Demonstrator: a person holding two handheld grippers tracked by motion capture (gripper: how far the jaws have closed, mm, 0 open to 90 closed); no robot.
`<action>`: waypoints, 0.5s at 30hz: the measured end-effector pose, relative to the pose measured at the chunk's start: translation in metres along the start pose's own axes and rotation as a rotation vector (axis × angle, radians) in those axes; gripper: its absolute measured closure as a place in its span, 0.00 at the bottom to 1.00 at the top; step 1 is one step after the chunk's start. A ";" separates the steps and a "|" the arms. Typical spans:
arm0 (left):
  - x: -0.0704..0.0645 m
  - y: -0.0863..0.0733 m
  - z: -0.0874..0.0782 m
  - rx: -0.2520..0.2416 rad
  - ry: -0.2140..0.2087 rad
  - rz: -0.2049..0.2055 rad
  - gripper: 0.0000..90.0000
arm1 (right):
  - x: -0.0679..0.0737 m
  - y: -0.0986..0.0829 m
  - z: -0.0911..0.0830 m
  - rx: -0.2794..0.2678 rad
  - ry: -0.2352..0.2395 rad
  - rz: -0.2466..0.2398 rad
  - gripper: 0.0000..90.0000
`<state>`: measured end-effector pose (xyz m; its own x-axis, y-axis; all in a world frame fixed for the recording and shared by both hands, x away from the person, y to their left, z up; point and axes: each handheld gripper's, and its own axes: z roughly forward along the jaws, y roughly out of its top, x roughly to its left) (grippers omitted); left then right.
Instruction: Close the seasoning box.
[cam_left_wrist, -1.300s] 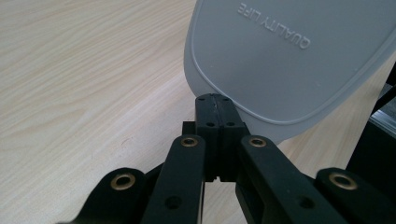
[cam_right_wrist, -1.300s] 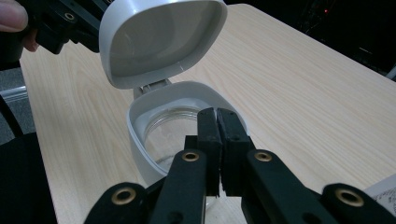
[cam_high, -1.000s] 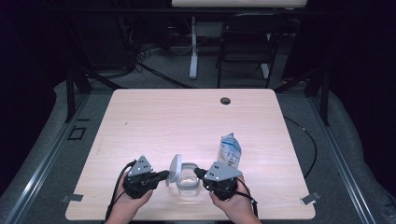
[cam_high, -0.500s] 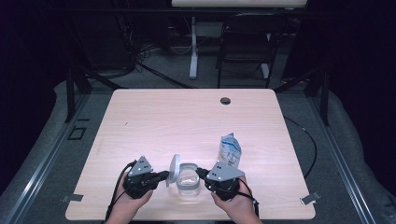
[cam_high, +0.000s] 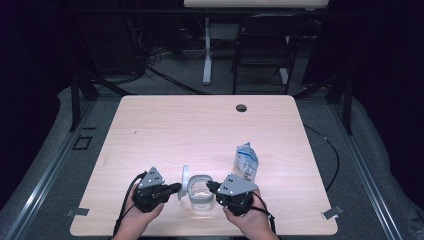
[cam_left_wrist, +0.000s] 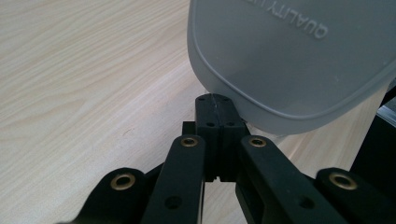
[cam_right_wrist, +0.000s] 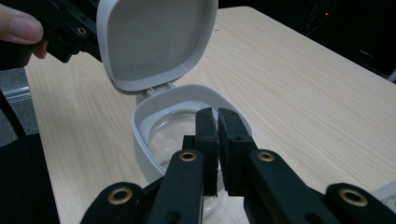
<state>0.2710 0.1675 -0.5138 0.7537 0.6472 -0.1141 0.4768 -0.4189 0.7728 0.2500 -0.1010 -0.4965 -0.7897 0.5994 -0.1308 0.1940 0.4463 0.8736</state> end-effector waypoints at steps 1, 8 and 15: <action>0.000 0.000 0.000 0.001 -0.001 0.003 1.00 | 0.000 0.001 0.000 -0.001 0.000 -0.001 0.97; 0.001 0.000 0.000 0.000 -0.003 0.004 1.00 | -0.001 0.001 0.000 0.005 0.000 -0.002 0.97; 0.001 -0.001 -0.002 -0.007 -0.003 0.004 1.00 | -0.001 0.000 0.000 0.001 -0.004 0.003 0.97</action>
<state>0.2705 0.1697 -0.5135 0.7568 0.6437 -0.1133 0.4711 -0.4170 0.7773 0.2511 -0.1015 -0.4962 -0.7869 0.6033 -0.1297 0.1971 0.4449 0.8736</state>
